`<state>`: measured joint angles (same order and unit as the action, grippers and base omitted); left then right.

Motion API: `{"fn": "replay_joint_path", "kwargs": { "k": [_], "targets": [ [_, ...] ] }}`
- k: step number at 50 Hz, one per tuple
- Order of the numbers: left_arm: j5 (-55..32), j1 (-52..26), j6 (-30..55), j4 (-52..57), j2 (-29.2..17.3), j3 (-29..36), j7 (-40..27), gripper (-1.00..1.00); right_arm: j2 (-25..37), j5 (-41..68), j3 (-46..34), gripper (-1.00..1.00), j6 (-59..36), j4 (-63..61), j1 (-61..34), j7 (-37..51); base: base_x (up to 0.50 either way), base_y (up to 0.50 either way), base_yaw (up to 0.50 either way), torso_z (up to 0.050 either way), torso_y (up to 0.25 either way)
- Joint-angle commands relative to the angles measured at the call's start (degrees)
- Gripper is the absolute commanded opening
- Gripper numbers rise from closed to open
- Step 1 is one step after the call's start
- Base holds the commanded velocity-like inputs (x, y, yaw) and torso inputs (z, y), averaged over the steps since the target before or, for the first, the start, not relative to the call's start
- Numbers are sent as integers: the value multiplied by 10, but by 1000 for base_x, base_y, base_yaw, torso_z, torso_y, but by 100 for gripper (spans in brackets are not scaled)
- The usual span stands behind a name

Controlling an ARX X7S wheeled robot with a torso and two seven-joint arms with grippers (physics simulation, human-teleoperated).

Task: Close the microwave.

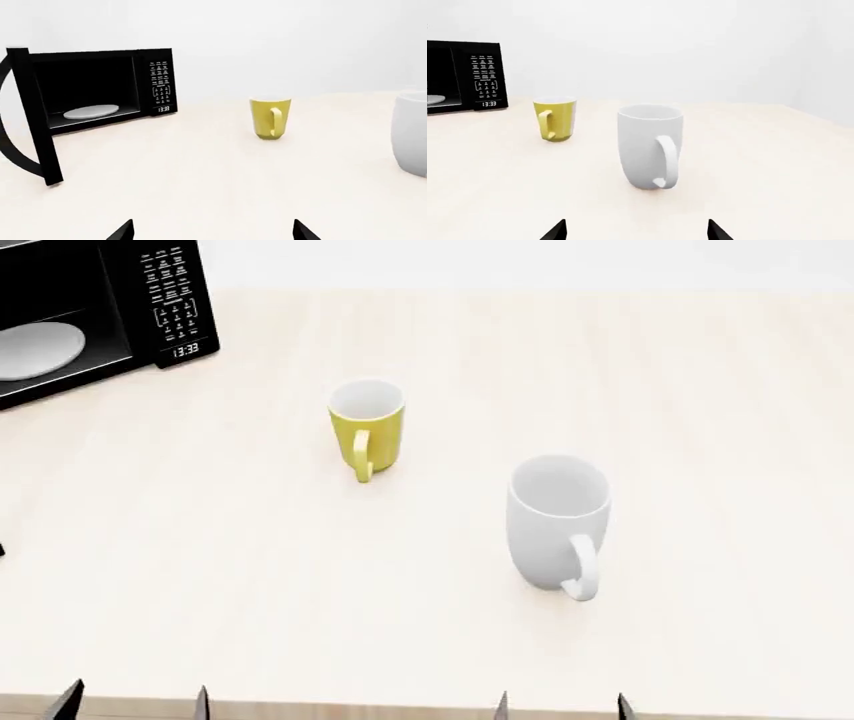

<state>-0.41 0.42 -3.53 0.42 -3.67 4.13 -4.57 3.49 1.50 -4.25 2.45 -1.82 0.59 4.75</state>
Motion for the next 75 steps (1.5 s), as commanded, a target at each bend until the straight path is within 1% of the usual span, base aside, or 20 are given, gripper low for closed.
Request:
{"fn": "replay_joint_path", "kwargs": {
  "k": [1, 2, 3, 5, 8, 13, 18, 24, 25, 67, 75],
  "targets": [
    [86, 45, -103, 183, -8, -26, -86, 100, 15, -94, 8, 100, 210, -109, 20, 73, 0, 0, 0, 0, 0],
    [123, 55, -130, 237, 1, -49, -124, 100, 15, -70, 12, 100, 232, -137, 26, 75, 0, 0, 0, 0, 0],
    [135, 63, -132, 273, -1, -54, -128, 100, 18, -66, 15, 100, 252, -154, 29, 79, 0, 0, 0, 0, 0],
    [145, 73, -140, 308, -2, -61, -138, 100, 20, -59, 17, 100, 267, -168, 31, 83, 0, 0, 0, 0, 0],
    [132, 77, -121, 348, -2, -61, -136, 100, 24, -50, 15, 100, 272, -175, 32, 85, 0, 0, 0, 0, 0],
    [153, 82, -136, 348, -10, -46, -140, 100, 28, -51, 10, 100, 277, -171, 32, 89, 0, 0, 0, 0, 0],
    [140, 79, -116, 348, -16, -40, -135, 100, 34, -54, -1, 100, 287, -170, 34, 87, 0, 0, 0, 0, 0],
    [141, 79, -108, 344, -21, -32, -137, 100, 41, -63, -14, 100, 288, -169, 36, 84, 0, 500, 0, 0, 0],
    [131, 78, -103, 341, -21, -32, -137, 100, 41, -66, -16, 100, 290, -168, 37, 85, 0, 500, 0, 0, 0],
    [126, 81, -100, 327, -49, -1, -166, 100, 62, -66, -38, 100, 295, -155, 36, 106, 0, 500, 0, 0, 0],
    [125, 80, -96, 324, -53, 4, -170, 100, 67, -71, -45, 100, 277, -157, 33, 105, 0, 479, 0, 0, 0]
  ]
}}
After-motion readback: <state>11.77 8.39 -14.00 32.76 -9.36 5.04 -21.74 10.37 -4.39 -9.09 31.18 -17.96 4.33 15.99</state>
